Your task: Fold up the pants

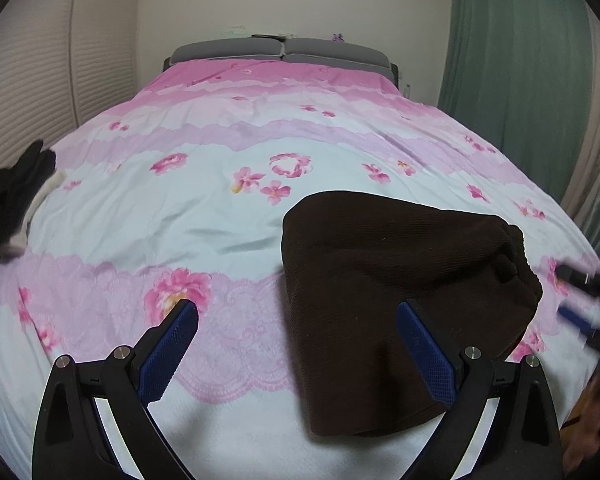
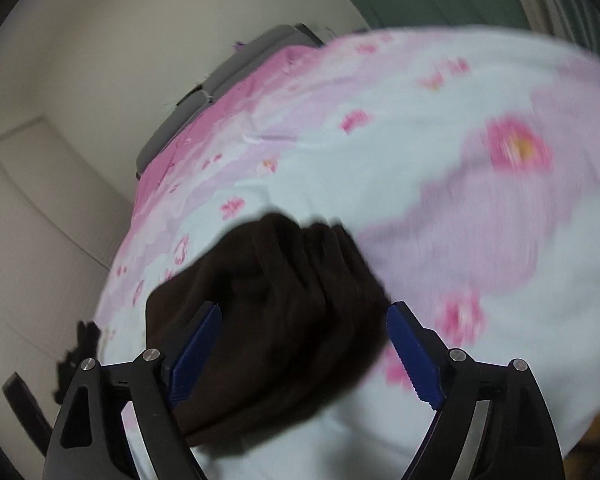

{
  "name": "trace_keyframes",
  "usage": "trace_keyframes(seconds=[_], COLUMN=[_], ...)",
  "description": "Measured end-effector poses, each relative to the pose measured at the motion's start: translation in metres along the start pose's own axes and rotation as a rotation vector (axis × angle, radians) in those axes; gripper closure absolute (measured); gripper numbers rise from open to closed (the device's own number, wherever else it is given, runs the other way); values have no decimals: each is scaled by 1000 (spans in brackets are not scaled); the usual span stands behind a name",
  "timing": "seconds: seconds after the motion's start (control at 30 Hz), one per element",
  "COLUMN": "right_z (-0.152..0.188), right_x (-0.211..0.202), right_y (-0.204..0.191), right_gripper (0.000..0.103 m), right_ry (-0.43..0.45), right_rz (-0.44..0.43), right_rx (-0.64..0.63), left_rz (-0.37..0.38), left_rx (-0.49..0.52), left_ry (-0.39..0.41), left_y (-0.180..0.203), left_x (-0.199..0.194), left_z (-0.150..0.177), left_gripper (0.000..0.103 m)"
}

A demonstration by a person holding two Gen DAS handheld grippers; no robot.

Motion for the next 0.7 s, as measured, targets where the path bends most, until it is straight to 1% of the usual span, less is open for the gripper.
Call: trace_keyframes(seconds=[0.1, 0.2, 0.3, 0.4, 0.47, 0.5, 0.53, 0.57, 0.6, 0.63, 0.67, 0.7], right_z=[12, 17, 14, 10, 7, 5, 3, 1, -1, -2, -3, -3], right_x=[23, 43, 60, 76, 84, 87, 91, 95, 97, 98, 99, 98], right_y=[15, 27, 34, 35, 32, 31, 29, 27, 25, 23, 22, 22], right_gripper=[17, 17, 17, 17, 17, 17, 17, 19, 28, 32, 41, 49], right_ry=[-65, -110, -128, -139, -138, -132, -128, -127, -123, -122, -121, -119], right_rz=[-47, -91, -155, -189, -200, -203, -208, -214, -215, -213, -217, -232], right_rx=[106, 175, 214, 212, 200, 190, 178, 164, 151, 136, 130, 134], left_rz=[17, 36, 67, 114, 155, 174, 197, 212, 215, 213, 219, 225], left_rx=[-38, -71, -108, -141, -153, -154, -153, -150, -147, -148, -154, -153], left_ry=[-23, -38, -48, -66, -76, -82, -90, -97, -104, -102, -96, -93], left_y=[-2, -4, -5, -3, 0, 3, 6, 9, 12, 14, 15, 16], left_x=[9, 20, 33, 46, 54, 58, 62, 66, 69, 71, 71, 72], left_z=[6, 10, 14, 17, 18, 18, 18, 18, 18, 18, 18, 17], left_gripper=[2, 2, 2, 3, 9, 17, 28, 34, 39, 43, 45, 51])
Point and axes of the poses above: each gripper's, at about its wrist camera, not at the fingertips, and x roughly the way its jaws point, y to its right, z to its underside, the point moved 4 cm from there along x, roughly the way its jaws point, and after that the axes turned 8 degrees about -y, right-handed, at the moved point
